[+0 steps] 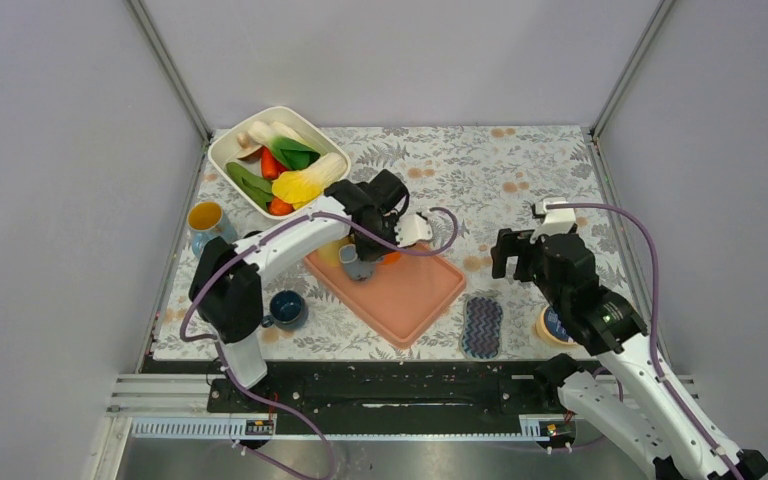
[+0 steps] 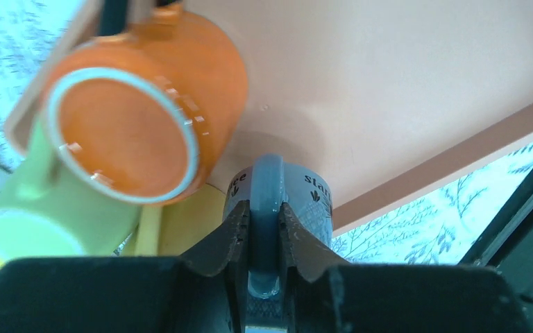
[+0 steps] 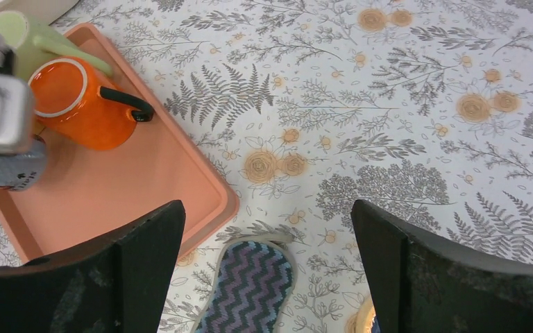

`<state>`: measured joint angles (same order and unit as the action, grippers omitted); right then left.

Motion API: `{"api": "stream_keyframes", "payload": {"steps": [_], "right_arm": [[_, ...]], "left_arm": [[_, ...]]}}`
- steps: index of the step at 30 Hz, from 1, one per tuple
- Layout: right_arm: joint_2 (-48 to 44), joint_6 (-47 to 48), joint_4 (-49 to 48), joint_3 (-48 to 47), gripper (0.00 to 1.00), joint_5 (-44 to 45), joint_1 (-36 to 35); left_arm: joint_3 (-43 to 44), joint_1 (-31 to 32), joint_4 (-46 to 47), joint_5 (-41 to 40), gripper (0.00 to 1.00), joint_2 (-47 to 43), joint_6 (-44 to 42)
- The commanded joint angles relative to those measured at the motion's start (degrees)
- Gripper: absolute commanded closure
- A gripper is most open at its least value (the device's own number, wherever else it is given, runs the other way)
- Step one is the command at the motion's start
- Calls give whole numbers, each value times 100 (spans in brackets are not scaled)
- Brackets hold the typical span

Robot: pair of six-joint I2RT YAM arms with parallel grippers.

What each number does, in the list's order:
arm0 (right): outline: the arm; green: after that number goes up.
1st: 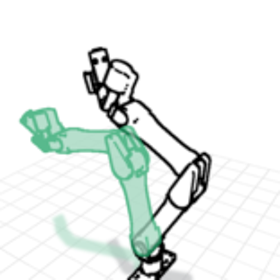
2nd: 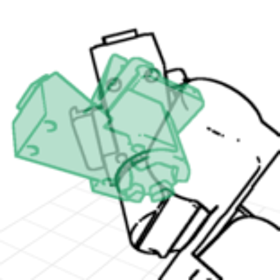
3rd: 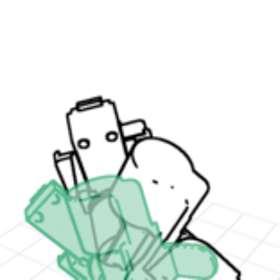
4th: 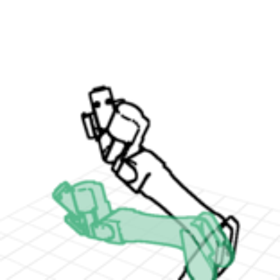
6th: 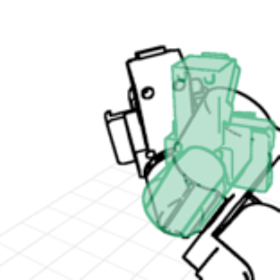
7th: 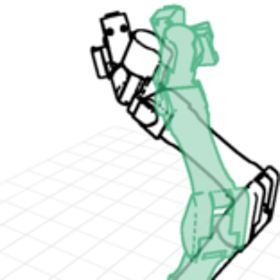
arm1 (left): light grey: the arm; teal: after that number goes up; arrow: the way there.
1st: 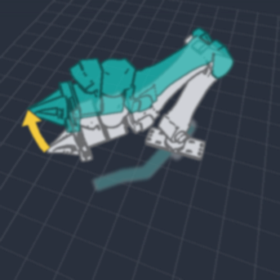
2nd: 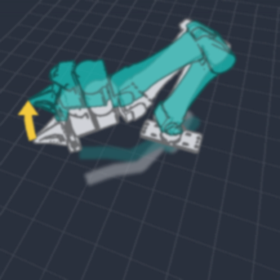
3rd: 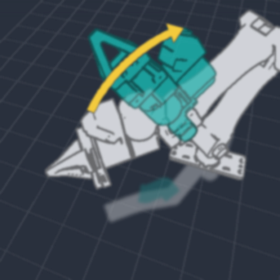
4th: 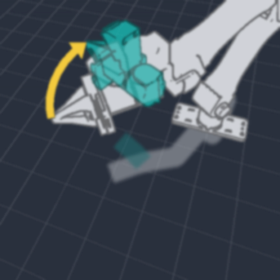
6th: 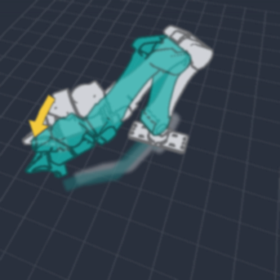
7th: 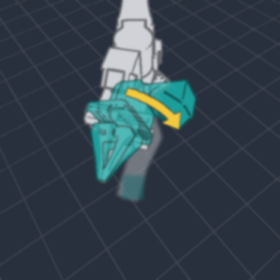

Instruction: Turn the mug right side up

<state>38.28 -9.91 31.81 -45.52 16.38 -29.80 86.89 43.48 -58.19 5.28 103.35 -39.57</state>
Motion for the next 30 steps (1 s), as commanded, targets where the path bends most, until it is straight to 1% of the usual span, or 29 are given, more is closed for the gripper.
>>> {"api": "stream_keyframes", "payload": {"steps": [1, 3, 5, 6, 7, 8, 10, 14, 18, 21, 23, 26, 28, 29, 30], "right_arm": [[-167, 86, 154, -224, 0, 257, 47], [-130, 74, 27, -165, 1, -460, 47], [-155, -247, -452, 61, 1, -1640, 47], [-189, -512, -975, 302, 1, -2329, 41], [-193, -998, -1693, 596, 1, -2965, 44], [-123, -1415, -2423, 859, 1, -3421, 38], [146, -2053, -3604, 1151, 0, -3941, 33], [787, -3053, -5035, 1440, 1, -4473, 4], [1223, -3820, -6249, 1631, 1, -4625, -59], [1510, -4054, -6698, 1547, 2, -4833, -136], [1626, -4173, -6939, 1487, 5, -4937, -173], [1781, -4214, -6944, 1304, 11, -4966, -233], [1905, -4324, -7188, 1250, 20, -5096, -252], [1952, -4454, -7366, 1233, 30, -5160, -259], [1982, -4526, -7561, 1226, 42, -5219, -261]], "left_arm": [[226, -99, 574, 532, 100, -619, 877], [308, -129, 627, 812, 100, -692, 1257], [390, -198, 798, 1113, 100, -799, 1732], [467, -244, 899, 1260, 100, -859, 1986], [573, -282, 968, 1412, 100, -903, 2253], [685, -328, 1034, 1566, 100, -950, 2486], [943, -397, 1103, 1820, 100, -1009, 2970], [1160, -488, 1380, 2270, 100, -1145, 3783], [1056, -491, 1880, 2655, 100, -1336, 4458], [1019, -483, 2150, 2829, 100, -1465, 4690], [948, -486, 2285, 2894, 100, -1500, 4804], [806, -486, 2549, 3189, 100, -1542, 5069], [750, -454, 2719, 3345, 100, -1576, 5253], [699, -439, 2857, 3383, 100, -1604, 5332], [636, -425, 2977, 3432, 100, -1627, 5408]]}}
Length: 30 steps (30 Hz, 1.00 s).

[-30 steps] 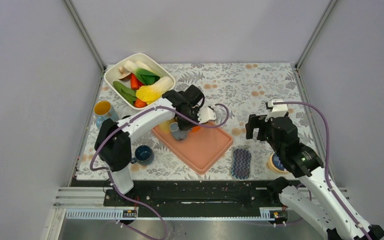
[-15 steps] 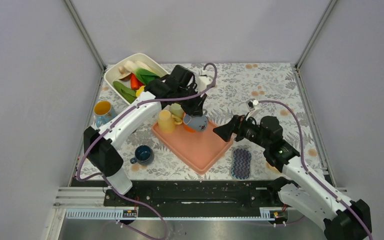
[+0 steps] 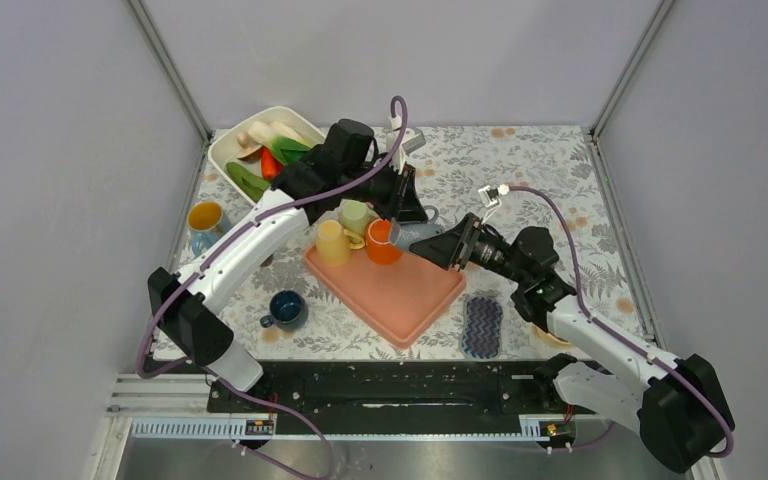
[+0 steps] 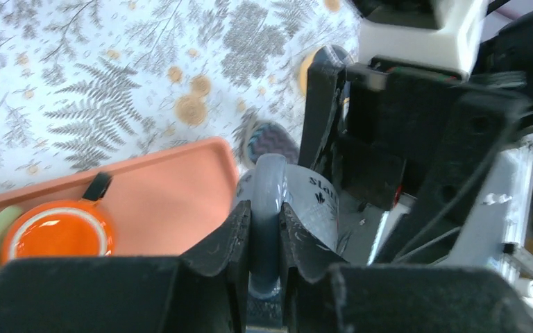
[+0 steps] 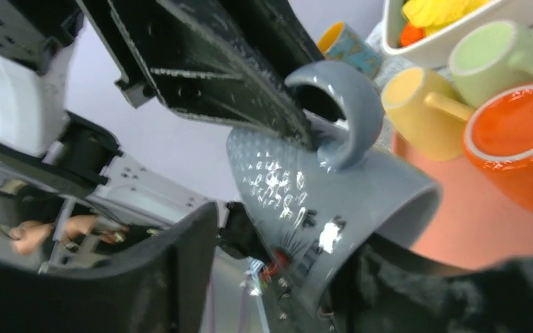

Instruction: Turn the mug right side up

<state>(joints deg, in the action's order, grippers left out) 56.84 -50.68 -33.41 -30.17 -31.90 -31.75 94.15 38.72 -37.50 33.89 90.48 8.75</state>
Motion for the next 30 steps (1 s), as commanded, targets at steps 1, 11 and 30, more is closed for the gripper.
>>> {"api": "stream_keyframes", "payload": {"steps": [1, 11, 30], "right_arm": [[115, -478, -1147, -344, 54, -417, -65], [-375, 2382, 3534, -1718, 100, 1507, 179], [4435, 4765, 7229, -6266, 100, 3758, 3413]], "left_arm": [[-164, 55, 1022, 608, 100, -363, 644], [-357, -597, 1154, -348, 4, -689, 402], [-2083, -1176, 947, -2490, 1, -1848, -1645]]}}
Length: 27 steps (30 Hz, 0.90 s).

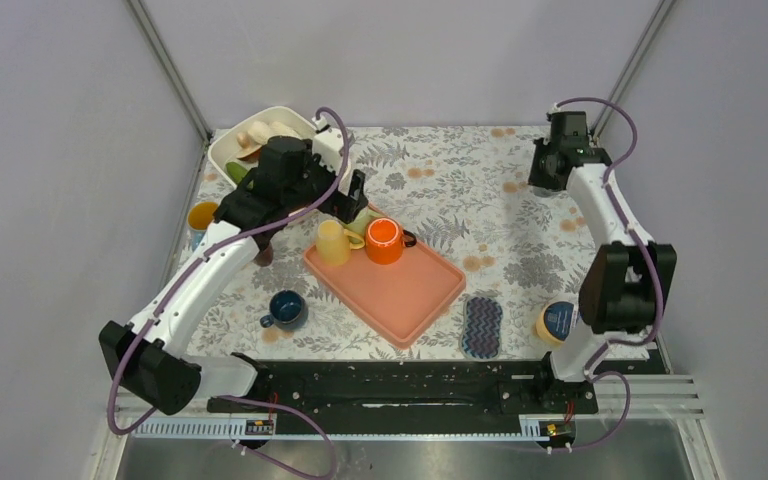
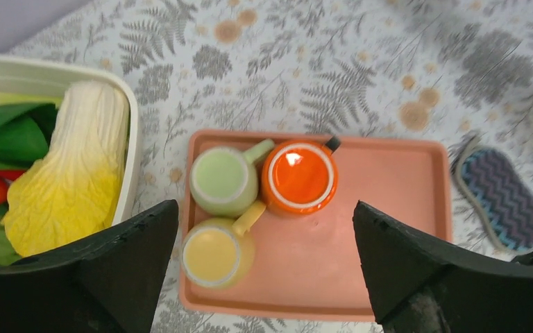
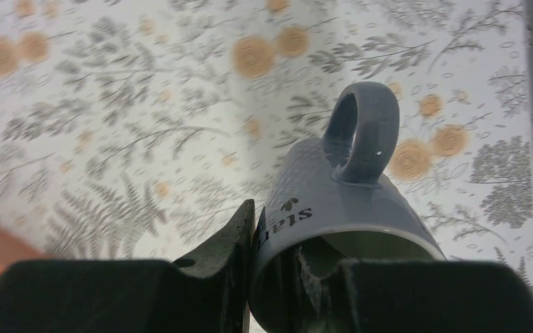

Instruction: Turn the mug right side up

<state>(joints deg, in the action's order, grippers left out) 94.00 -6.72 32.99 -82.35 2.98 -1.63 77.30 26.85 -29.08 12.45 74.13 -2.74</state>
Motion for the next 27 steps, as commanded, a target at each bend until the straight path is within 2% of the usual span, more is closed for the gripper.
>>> {"api": "stream_keyframes", "payload": {"steps": [1, 8, 13, 18, 22, 25, 27], "right_arm": [[1018, 377, 714, -1296, 100, 248, 498], [2776, 507, 1840, -2860, 100, 20, 769], [3538, 636, 2356, -3620, 100, -24, 786], [3913, 637, 2604, -4020, 98, -122, 804], [4021, 839, 2692, -4078, 78, -166, 804], [4027, 922, 2839, -4122, 51, -164, 804], [3909, 965, 2902, -4150, 39, -181, 804]], "left_arm": [[-509, 4, 116, -355, 1, -224, -577], [-638, -17, -303, -297, 1, 152, -1318], [-438, -44, -558, -211, 2, 510, -1780], [-130, -28, -967, 407, 4, 810, -2517], [254, -13, -1273, 491, 5, 1119, -3002], [524, 2, -1602, 497, 5, 1338, -3697], [623, 62, -1674, 269, 9, 1468, -4229]]}}
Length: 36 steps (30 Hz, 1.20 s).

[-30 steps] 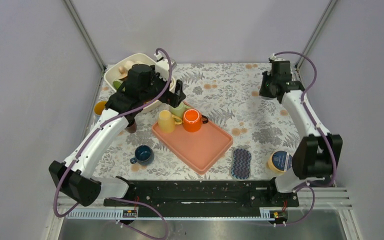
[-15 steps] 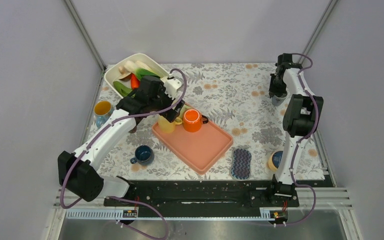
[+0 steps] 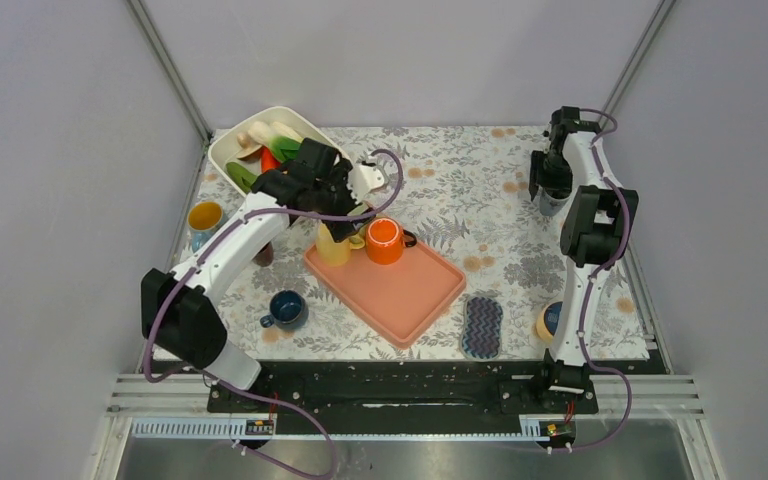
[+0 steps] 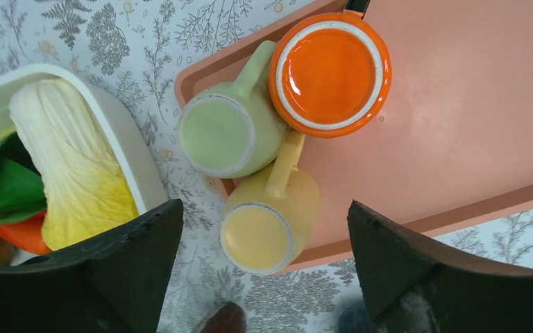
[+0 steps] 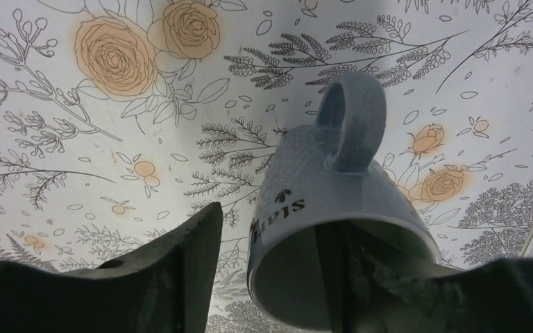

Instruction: Turn the mug right side up

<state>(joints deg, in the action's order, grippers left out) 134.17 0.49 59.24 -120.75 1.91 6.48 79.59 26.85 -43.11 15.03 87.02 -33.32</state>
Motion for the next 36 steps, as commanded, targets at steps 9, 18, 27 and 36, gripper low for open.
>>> {"api": "stream_keyframes", "payload": {"steps": [9, 18, 27, 36], "right_arm": [[-1391, 288, 173, 164, 17, -126, -15], [-2601, 203, -432, 1165, 16, -428, -15], [-3197, 86, -578, 1576, 13, -487, -41], [-3714, 39, -765, 1798, 12, -721, -147]], "left_arm": [[1674, 250, -1628, -623, 37, 1553, -1812], [1205, 316, -1725, -296, 44, 1560, -1777], [1041, 311, -2107, -177, 44, 1755, -2056], [388, 441, -1914, -392, 42, 1325, -2639]]}}
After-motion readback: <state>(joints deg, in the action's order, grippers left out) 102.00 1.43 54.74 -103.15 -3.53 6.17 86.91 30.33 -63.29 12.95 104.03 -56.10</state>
